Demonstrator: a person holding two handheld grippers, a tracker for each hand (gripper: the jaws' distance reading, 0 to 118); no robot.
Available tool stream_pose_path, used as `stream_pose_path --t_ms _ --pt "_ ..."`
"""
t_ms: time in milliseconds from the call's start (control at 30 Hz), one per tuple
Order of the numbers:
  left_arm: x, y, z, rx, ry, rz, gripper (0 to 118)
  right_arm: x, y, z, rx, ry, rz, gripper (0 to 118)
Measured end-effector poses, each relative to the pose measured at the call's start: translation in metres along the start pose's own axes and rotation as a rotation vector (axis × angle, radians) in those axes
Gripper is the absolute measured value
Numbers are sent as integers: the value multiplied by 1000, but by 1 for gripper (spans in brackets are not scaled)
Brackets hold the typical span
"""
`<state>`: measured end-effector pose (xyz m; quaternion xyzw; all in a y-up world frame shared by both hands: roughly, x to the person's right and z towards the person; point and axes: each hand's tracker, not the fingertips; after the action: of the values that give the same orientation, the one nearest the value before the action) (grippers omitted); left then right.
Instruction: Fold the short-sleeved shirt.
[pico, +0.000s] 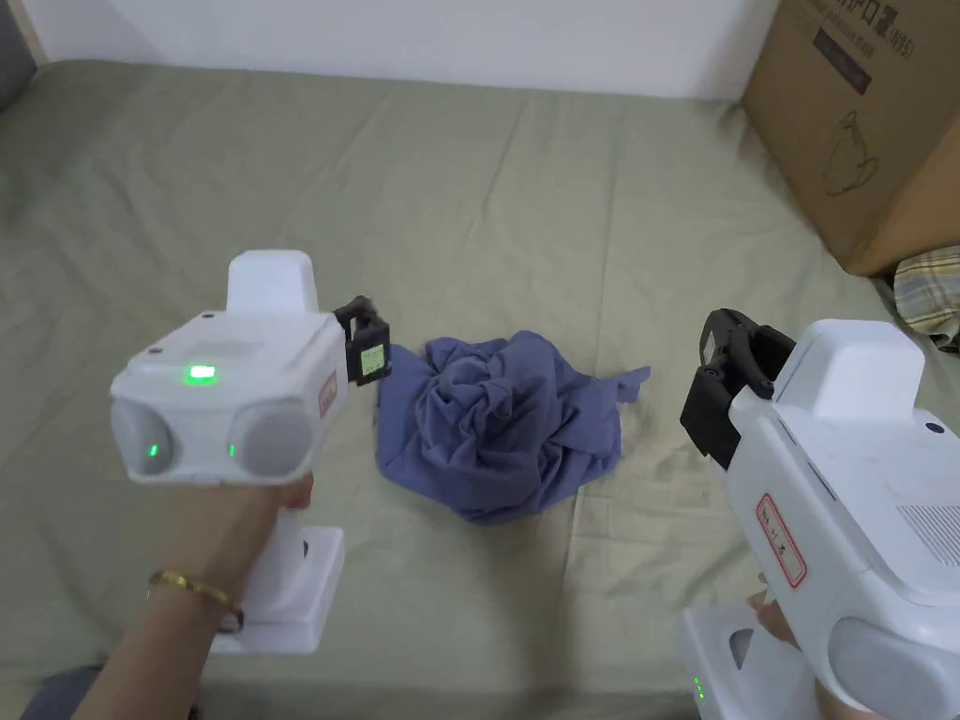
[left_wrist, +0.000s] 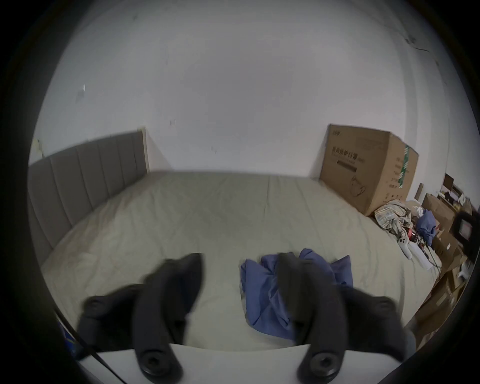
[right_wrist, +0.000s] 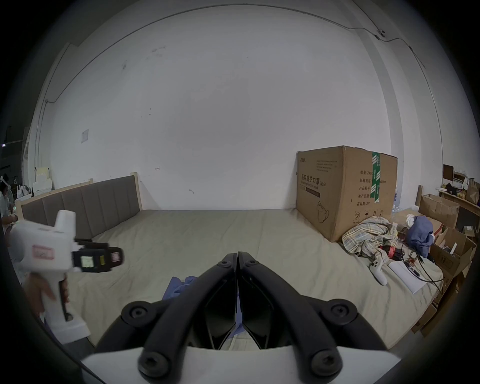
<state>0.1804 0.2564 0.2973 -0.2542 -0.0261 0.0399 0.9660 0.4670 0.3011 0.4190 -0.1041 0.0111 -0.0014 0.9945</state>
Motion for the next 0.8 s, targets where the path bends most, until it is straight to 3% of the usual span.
stream_pose_path --t_ms 33,67,133,367,567,600,667,733,800 --pt "-1 5 -17 -50 -1 16 91 0 -1 -3 -8 1 4 0" --pt "0 8 -29 -93 -2 36 103 0 -2 -5 -14 2 5 0" --pt "-5 16 -65 -205 -25 84 118 1 -5 -10 -29 2 6 0" --pt "1 19 -180 -516 3 159 116 12 -18 -32 -102 -22 10 0" --pt "20 0 -235 -645 41 90 97 32 -33 -48 -176 -71 -5 0" --pt "23 -4 -239 -674 37 87 90 35 -35 -50 -186 -80 -6 0" --pt "28 -8 -244 -684 32 84 57 41 -38 -51 -199 -102 -14 0" --pt "31 -10 -248 -687 -14 68 51 47 -39 -52 -209 -112 -23 0" --pt "39 -10 -244 -682 -47 55 24 49 -40 -52 -213 -120 -22 0"
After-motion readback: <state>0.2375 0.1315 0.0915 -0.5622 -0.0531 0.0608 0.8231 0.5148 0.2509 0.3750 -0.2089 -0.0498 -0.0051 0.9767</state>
